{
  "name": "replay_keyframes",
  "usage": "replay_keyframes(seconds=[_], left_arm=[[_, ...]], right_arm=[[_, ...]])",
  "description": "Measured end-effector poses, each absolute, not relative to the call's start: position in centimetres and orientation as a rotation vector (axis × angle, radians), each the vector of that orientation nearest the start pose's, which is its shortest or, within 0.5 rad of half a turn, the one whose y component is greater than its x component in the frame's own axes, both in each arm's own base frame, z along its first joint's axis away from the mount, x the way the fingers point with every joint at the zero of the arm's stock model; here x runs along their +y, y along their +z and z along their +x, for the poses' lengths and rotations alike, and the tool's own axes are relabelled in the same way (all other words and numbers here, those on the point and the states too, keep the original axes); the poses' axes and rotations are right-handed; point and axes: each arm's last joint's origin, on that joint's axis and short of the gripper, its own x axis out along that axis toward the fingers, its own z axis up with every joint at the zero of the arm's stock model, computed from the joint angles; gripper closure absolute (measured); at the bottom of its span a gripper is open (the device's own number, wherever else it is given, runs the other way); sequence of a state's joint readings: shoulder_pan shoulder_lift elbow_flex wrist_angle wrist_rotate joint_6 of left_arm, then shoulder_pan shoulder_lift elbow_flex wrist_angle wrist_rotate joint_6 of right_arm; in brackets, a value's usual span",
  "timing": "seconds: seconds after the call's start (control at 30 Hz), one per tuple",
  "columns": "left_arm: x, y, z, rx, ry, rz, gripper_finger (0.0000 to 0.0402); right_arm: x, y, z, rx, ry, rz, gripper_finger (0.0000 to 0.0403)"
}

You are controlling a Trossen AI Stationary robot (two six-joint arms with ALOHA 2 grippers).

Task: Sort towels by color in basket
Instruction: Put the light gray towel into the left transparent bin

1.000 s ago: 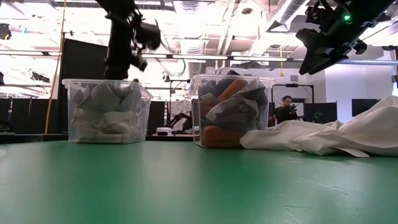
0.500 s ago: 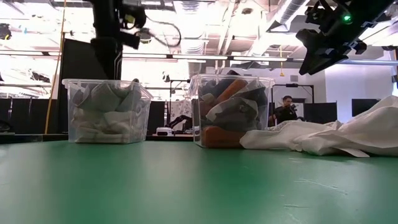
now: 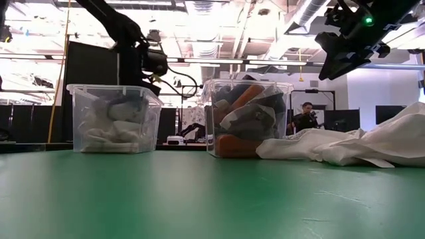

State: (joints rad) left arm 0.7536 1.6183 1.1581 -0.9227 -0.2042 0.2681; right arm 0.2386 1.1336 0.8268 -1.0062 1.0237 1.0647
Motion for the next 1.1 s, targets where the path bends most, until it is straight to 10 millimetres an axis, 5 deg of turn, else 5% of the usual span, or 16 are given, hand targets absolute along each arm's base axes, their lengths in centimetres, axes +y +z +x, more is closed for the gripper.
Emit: replay_keyframes(seconds=[0.27,0.8,0.97,1.1], left_arm=[[21.3,19.1,22.1,1.537,0.613,-0.251,0.0196],[17.4,28.9,17.9,1.220,0.778,-0.113,0.0196],[17.5,29.9,17.9,1.213,0.706,0.096,0.0196],[18.1,28.7,18.7,1.315,0.561,0.238,0.0196]], right_arm=[[2.3,24.6,18.1,0.575,-1.071,0.130,0.0226],[2.6,24.6,18.3,0.556,-1.056,0.151,0.0226],[2.3,24.6,18.3,0.558,-1.064,0.148,0.0226],[2.0,24.6,18.4,0.569,-1.073,0.133,0.0226]])
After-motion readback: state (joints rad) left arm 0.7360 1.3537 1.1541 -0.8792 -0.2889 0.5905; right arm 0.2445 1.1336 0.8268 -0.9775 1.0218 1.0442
